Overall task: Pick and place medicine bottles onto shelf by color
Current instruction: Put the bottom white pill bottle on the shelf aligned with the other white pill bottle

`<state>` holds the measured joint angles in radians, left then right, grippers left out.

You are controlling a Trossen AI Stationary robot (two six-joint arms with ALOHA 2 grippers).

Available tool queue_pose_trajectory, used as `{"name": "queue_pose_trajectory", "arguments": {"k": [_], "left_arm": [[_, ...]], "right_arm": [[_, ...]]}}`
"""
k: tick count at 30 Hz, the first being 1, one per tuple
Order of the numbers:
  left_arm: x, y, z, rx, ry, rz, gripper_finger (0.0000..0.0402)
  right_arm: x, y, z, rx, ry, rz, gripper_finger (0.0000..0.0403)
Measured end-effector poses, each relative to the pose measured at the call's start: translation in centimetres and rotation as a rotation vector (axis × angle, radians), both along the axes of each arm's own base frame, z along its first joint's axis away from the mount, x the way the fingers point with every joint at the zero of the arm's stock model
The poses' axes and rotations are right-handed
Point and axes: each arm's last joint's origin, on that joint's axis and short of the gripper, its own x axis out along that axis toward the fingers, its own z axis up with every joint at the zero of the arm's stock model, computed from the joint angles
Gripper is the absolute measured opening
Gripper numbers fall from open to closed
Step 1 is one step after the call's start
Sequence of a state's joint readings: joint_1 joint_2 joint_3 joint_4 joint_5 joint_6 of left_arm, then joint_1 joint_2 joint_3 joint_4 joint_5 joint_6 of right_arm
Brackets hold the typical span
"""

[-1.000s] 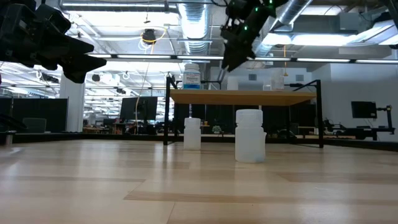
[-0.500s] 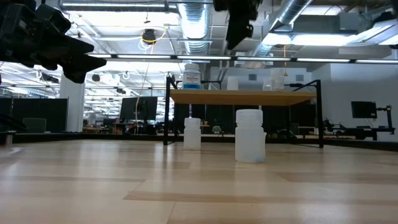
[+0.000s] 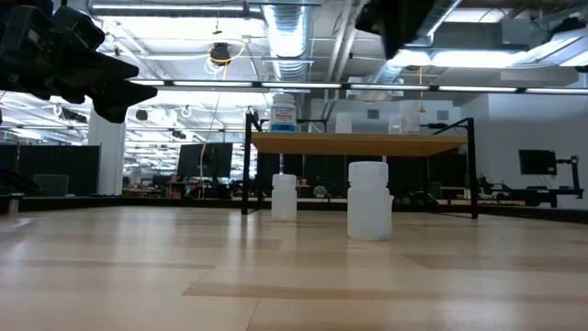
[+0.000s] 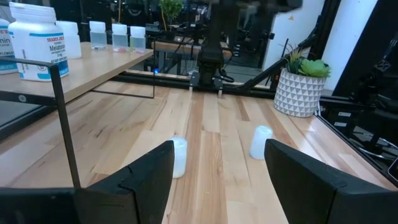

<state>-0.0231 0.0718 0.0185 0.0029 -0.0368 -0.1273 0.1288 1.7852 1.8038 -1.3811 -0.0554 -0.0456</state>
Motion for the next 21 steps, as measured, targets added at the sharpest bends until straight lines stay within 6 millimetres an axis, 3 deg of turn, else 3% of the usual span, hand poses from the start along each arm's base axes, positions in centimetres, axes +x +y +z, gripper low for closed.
{"name": "queue_pose_trajectory", "arguments": {"k": [5, 10, 16, 21], "left_arm": [[0.0, 0.0, 0.0, 0.000, 0.000, 0.000, 0.0238], [0.0, 0.0, 0.0, 0.000, -0.001, 0.000, 0.0238], [0.0, 0.0, 0.0, 0.000, 0.000, 0.000, 0.0238], [0.0, 0.0, 0.0, 0.000, 0.000, 0.000, 0.0238]], "right_arm": [[-0.3, 2.6, -2.7, 0.002, 0.042, 0.028, 0.0181], [0.5, 4.3, -4.1, 0.032, -0.055, 0.025, 0.0171], [1.4, 5.3, -5.1, 0.052, -0.155, 0.042, 0.0162], [1.7, 5.6, -5.3, -0.044, -0.193, -0.036, 0.0157]]}}
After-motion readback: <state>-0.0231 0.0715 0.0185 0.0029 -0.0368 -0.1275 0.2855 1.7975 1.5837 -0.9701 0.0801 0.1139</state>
